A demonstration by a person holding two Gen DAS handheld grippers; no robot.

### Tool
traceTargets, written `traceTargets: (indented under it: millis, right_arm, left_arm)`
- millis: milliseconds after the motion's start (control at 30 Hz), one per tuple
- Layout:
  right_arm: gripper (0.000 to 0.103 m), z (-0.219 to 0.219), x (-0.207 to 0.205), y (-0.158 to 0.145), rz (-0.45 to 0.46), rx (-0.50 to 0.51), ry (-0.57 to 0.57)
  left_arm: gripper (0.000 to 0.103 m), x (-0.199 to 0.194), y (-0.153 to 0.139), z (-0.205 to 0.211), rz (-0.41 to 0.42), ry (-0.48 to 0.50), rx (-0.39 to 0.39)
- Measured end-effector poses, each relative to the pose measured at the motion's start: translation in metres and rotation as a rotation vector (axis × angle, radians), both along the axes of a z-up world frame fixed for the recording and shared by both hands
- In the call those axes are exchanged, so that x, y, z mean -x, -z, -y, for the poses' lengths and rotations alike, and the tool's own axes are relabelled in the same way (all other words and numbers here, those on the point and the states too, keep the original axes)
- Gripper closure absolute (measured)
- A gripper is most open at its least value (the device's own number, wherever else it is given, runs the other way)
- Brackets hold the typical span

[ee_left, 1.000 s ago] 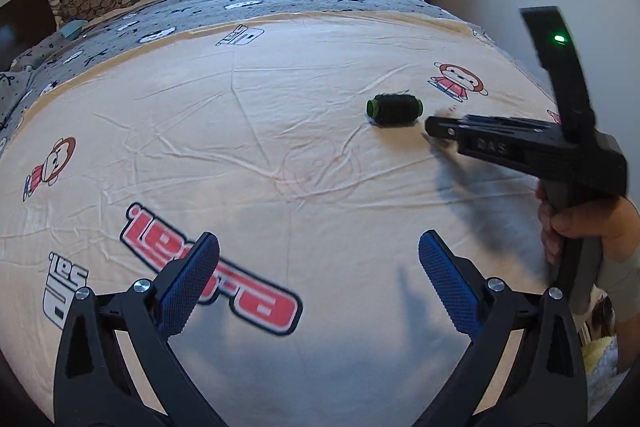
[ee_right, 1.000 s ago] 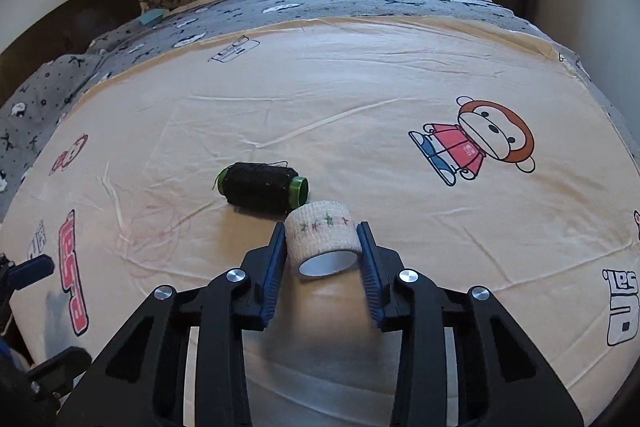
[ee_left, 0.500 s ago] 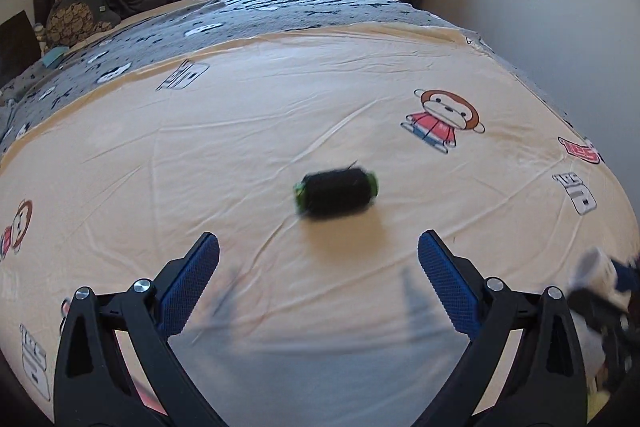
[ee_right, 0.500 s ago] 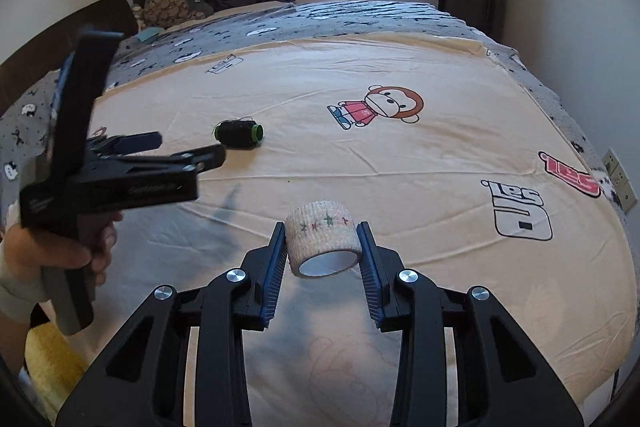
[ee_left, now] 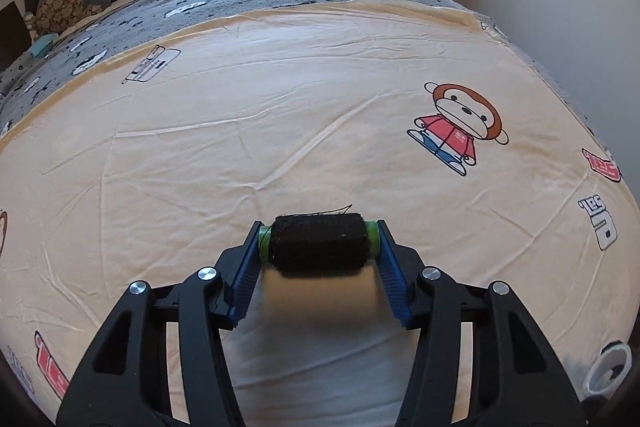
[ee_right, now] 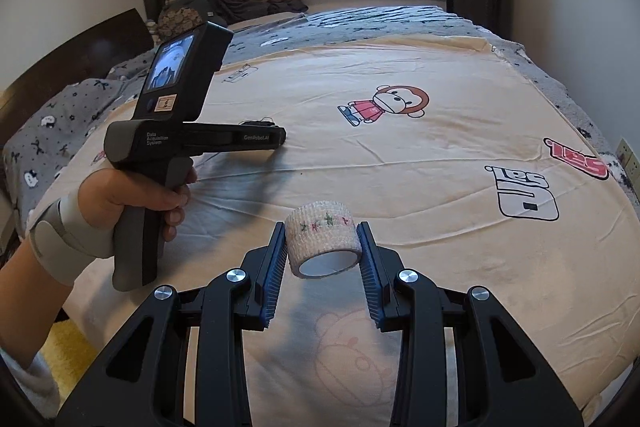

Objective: Collect trash
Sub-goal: 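Lower the spool and tape roll into the bin and open both grippers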

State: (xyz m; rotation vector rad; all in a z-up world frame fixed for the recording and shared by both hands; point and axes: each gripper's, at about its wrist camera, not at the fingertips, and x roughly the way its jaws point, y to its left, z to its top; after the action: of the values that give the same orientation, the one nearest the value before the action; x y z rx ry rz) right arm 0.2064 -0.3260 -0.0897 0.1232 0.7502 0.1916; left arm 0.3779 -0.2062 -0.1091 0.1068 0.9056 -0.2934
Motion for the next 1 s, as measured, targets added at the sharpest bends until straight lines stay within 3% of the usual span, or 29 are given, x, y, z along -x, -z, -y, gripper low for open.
traceTargets:
  millis: [267, 500, 767, 1000]
  right_arm:
    - [0.067, -0.018, 0.023, -0.011, 0.020, 0.038, -0.026]
    - [0.067, -0.031, 0.063, -0.014, 0.032, 0.023, -0.076]
    - [0.067, -0.054, 0.116, -0.011, 0.049, 0.021, -0.142]
    - [0.067, -0.073, 0.154, 0.018, -0.016, 0.003, -0.178]
  left_arm:
    - [0.052, 0.072, -0.036, -0.032, 0.084, 0.052, 0.002]
    - [0.052, 0.168, -0.063, -0.071, 0.152, 0.088, 0.051]
    - [0.052, 0.260, -0.042, -0.101, 0.137, 0.136, 0.105]
    - [0.052, 0.325, -0.002, -0.112, 0.072, 0.188, 0.102]
